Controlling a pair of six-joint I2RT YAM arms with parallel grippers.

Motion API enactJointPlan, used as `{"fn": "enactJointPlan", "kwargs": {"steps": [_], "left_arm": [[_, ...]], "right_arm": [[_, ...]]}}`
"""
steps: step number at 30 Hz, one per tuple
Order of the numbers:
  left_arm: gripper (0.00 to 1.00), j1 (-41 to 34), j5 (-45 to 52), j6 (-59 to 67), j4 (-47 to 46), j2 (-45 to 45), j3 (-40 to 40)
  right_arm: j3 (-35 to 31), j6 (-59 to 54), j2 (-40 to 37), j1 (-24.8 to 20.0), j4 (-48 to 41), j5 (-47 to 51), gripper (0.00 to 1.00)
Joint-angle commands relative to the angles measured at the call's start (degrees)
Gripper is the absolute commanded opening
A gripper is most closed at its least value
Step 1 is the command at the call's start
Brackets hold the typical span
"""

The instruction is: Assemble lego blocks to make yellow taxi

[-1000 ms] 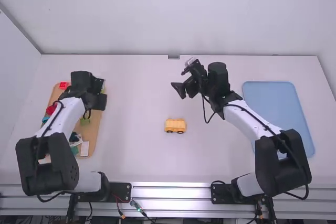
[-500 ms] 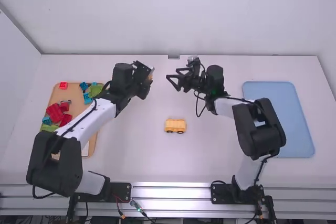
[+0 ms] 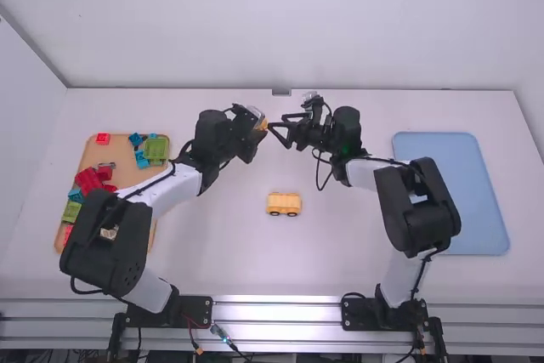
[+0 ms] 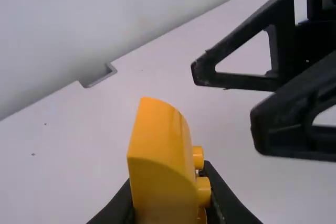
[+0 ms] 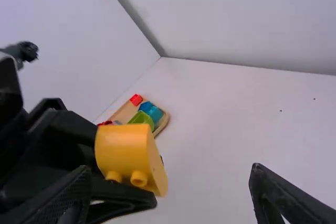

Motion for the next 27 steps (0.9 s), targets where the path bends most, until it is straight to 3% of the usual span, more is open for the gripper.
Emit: {"fn": "enactJointPlan", "kwargs": {"steps": [1,14,22,25,27], "left_arm": [[0.02,-0.22,1.51,-1.31,1.51,0.66,-0.98],[0.02,-1.64,0.98,-3.5,6.62,0.72,-3.74],[0.02,-2.08,0.9,-3.67,7.93,0.72,-4.24],[0.02,-1.92,0.92,-3.67,8.41,0.72,-4.31],[0.02,-2.21,0.9,-3.67,8.79,0.72,-4.31]], "right_arm": [[0.72,0.59,0.02,0.0,0.61,-0.55,0.78],[0.72,-2.91,0.02,5.92,0.17,6.8,0.74],[0.72,-2.89,0.02,7.41,0.11,8.5,0.6],[0.72,-2.86,0.02,7.56,0.09,8.48,0.59],[0.72,-2.86,0.02,8.04,0.09,8.5,0.52]]}}
